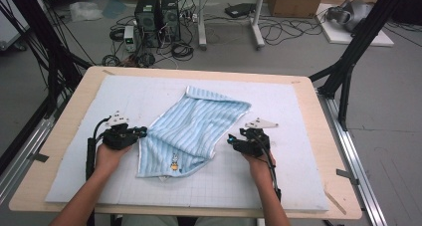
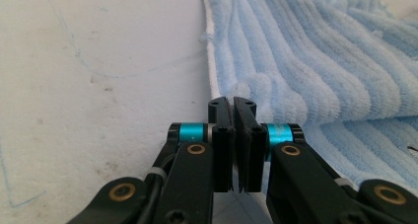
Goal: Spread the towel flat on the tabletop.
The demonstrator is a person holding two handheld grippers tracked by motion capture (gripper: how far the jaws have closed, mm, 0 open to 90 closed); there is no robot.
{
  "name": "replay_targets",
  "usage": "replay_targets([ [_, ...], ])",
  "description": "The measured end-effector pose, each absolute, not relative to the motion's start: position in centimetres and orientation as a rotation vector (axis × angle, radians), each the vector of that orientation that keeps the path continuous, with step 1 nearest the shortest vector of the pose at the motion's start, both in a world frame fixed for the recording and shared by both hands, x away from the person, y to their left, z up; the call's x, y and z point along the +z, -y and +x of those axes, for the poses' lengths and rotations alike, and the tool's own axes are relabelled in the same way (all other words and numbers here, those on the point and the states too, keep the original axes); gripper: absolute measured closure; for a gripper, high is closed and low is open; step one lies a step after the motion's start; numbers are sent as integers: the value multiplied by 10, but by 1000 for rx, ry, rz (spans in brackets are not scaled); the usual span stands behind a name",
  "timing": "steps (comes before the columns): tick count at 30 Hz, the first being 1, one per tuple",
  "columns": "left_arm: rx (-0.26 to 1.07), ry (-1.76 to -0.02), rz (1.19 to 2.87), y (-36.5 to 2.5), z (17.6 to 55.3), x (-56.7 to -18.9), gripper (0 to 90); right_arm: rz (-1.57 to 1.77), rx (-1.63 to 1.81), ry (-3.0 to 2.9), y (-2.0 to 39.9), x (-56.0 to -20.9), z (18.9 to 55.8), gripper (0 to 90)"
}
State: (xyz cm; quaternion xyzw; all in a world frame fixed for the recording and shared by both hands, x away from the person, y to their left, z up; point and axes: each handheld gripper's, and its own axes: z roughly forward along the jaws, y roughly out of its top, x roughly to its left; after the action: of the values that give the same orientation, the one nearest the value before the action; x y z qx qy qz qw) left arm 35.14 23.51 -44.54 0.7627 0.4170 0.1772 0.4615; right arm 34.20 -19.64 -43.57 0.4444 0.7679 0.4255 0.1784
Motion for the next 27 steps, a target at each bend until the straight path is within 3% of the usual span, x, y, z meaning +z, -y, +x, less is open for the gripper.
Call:
replay_targets([
  [5, 429, -1015, 1866, -235, 351, -445, 859, 1219, 1146, -2253, 163, -445, 356, 434],
  [8, 421, -1015, 1865, -236, 352, -446, 859, 1186, 1065, -2284, 146, -451, 366, 479],
  [10, 422, -1015, 1860, -237, 352, -446, 859, 1144, 1052, -2293, 141, -450, 373, 583],
  [12, 420, -1015, 1856, -237, 353, -445, 859, 1128, 1048, -2318, 140, -448, 380, 795],
  [13, 421, -1013, 1852, -237, 353, -445, 859, 1107, 1034, -2328, 139, -447, 384, 845],
  [24, 407, -1000, 1849, -233, 354, -448, 855, 1176, 858, -2167, 145, -442, 433, 859],
  [26, 420, -1004, 1847, -231, 354, -448, 797, 1227, 846, -2088, 149, -440, 438, 859],
  [27, 425, -1022, 1843, -230, 354, -448, 692, 1254, 844, -2048, 150, -439, 440, 859],
])
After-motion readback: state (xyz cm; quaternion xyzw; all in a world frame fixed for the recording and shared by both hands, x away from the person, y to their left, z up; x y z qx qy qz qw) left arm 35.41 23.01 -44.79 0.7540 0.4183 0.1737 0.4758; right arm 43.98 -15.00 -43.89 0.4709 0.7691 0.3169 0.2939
